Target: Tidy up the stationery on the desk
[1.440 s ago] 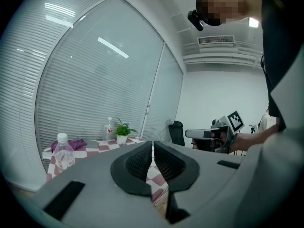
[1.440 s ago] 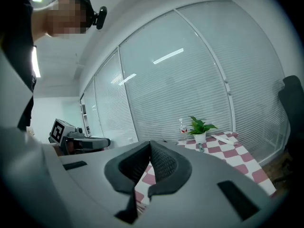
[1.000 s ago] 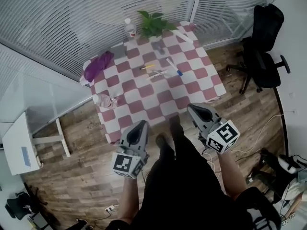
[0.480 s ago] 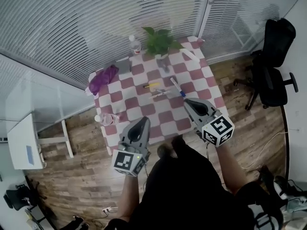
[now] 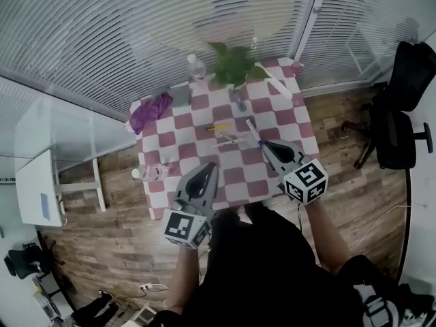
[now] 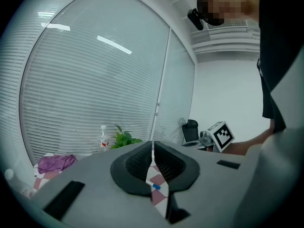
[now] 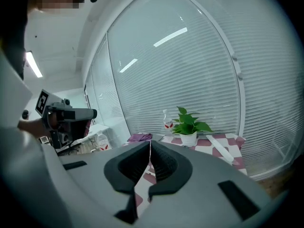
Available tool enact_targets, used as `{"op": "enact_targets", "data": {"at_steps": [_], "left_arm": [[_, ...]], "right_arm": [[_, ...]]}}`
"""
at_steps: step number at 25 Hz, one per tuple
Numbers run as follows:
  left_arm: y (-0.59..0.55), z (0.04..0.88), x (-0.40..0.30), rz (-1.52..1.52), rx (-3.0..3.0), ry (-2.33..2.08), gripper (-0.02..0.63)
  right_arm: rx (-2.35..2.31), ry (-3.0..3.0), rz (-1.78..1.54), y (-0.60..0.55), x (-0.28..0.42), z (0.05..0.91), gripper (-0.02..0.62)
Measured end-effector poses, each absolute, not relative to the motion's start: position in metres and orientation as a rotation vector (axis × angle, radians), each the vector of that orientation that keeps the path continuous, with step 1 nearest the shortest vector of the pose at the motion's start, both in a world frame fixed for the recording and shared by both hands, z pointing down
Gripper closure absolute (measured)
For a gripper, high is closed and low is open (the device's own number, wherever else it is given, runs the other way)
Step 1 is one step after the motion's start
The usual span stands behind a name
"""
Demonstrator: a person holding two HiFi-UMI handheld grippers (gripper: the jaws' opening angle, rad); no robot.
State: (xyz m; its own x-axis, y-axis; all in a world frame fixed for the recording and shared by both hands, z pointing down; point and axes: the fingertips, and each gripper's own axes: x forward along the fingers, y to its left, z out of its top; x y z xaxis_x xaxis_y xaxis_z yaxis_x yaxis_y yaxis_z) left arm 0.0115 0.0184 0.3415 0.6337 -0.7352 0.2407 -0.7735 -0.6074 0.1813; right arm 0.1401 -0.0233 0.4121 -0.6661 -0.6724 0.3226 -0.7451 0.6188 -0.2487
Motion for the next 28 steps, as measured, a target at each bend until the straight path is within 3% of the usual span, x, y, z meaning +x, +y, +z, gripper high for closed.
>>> {"op": "enact_targets", "data": {"at_steps": [13,15,28], "left_arm": [[-0.009,0.382,-0.004,0.244,2.496,-1.232,0.563],[-0.012,0.385,-0.005,0.245,2.495,-1.214,0.563],[-0.017,0.398,-0.013,0.248,2.46,-1.179,0.563]], "right_arm": [[1.121,-2.472,0.604,-0.053,0.134,0.491,0.57],[1.129,-2.434,0.602,-0.057,0.134,0.502,0.518],[1.148,-2.228,0.63,-0.077,0.136,0.579,0.467]]}}
